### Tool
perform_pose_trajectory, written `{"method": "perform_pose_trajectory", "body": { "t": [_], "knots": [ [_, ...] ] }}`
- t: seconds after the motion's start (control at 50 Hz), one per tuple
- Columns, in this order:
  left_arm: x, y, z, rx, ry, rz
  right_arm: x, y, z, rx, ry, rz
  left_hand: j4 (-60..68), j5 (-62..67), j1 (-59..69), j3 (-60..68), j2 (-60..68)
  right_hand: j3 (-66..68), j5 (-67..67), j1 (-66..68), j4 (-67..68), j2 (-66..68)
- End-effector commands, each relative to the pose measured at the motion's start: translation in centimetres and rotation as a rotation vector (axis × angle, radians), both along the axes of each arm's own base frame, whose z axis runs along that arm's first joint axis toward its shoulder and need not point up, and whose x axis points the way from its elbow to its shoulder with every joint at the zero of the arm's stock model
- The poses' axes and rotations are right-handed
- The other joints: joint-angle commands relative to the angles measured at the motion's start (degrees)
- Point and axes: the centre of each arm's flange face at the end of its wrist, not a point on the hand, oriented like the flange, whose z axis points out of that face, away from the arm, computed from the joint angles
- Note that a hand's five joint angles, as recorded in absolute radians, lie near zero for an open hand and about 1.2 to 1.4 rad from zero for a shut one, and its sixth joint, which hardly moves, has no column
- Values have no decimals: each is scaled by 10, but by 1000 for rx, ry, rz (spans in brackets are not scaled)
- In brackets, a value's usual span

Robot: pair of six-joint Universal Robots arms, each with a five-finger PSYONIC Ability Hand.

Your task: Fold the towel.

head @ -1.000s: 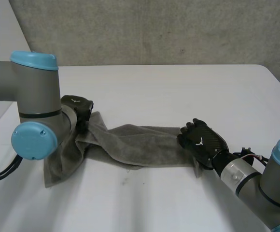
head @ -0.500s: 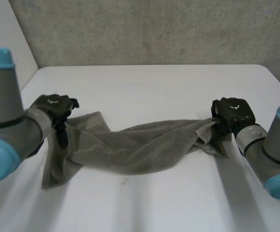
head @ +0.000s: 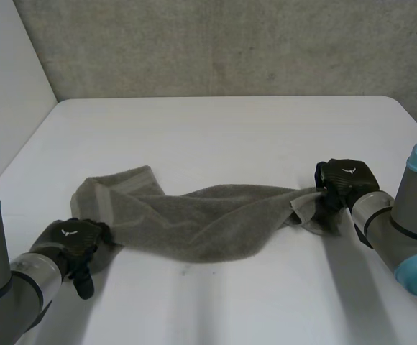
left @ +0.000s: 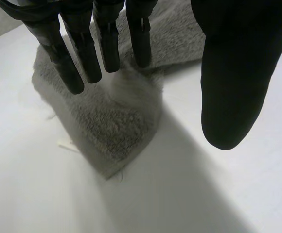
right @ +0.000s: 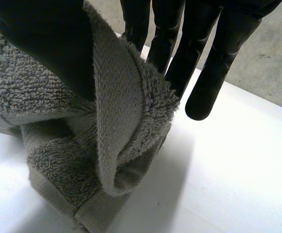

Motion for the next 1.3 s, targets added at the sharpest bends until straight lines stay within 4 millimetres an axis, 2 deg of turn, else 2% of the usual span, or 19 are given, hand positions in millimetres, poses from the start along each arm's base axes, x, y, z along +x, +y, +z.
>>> {"method": "perform_pose_trajectory", "body": {
  "t": [0.02, 0.32, 0.56, 0.6, 0.64, 0.66, 0.7, 0.76, 0.78, 0.8, 0.82, 0.86, 0.98, 1.08, 1.18, 1.26, 1.3],
  "knots": [
    [10, -17, -9, -18, 2, 56, 1, 2, 0, 0, 2, 6, 29, 28, 28, 28, 28, 124, 141, 259, 117, 129],
    [8, -52, -30, 4, -5, 83, 1, 5, -1, -1, 7, 10, 12, 12, 11, 11, 11, 124, 141, 259, 117, 129],
    [4, -70, -35, -13, -3, 82, 0, 6, -2, 1, 20, 14, 40, 40, 40, 40, 40, 124, 141, 259, 117, 129],
    [3, -73, -34, -25, 1, 82, 0, 7, -3, -1, 33, 18, 64, 64, 64, 63, 63, 124, 141, 259, 117, 129],
    [2, -77, -33, -58, 11, 81, 0, 8, -4, -1, 39, 22, 166, 166, 166, 165, 166, 124, 141, 259, 117, 129],
    [2, -77, -33, -59, 11, 81, 0, 8, -4, -1, 39, 22, 167, 166, 166, 166, 166, 124, 141, 259, 117, 129],
    [0, -81, -31, -92, 21, 79, 0, 8, -4, 1, 42, 22, 267, 267, 267, 266, 267, 124, 141, 259, 117, 129],
    [0, -83, -31, -109, 25, 79, 0, 8, -3, -5, 44, 23, 311, 311, 311, 311, 311, 124, 141, 259, 117, 129],
    [-1, -85, -30, -123, 30, 78, 0, 8, -3, -5, 44, 23, 373, 373, 372, 372, 372, 124, 141, 259, 117, 129],
    [-1, -86, -29, -135, 33, 78, 0, 8, -1, -8, 44, 23, 437, 436, 436, 436, 436, 124, 141, 259, 117, 129],
    [-1, -86, -29, -135, 33, 78, 0, 8, -1, -8, 44, 23, 437, 437, 437, 437, 437, 124, 141, 259, 117, 129],
    [-1, -86, -27, -150, 37, 78, -1, 7, 7, -34, 67, 29, 561, 561, 561, 561, 561, 124, 141, 259, 117, 129],
    [-1, -84, -22, -156, 39, 74, -5, 12, 18, -51, 180, 63, 562, 561, 561, 561, 561, 124, 141, 259, 117, 129],
    [0, -79, -2, -207, 48, 71, -12, 35, 24, 63, 430, 181, 562, 561, 561, 561, 561, 124, 141, 259, 117, 129],
    [1, -79, 7, -196, 18, 56, -15, 47, 35, 160, 543, 261, 562, 561, 561, 561, 561, 124, 141, 259, 117, 129],
    [-1, -89, 17, -218, -19, 33, -10, 43, 51, 147, 541, 277, 562, 561, 561, 561, 561, 124, 141, 259, 117, 129],
    [-7, -108, 21, -254, -49, 5, -3, 23, 68, 66, 493, 241, 562, 561, 561, 561, 561, 124, 141, 259, 117, 129]
  ]
}}
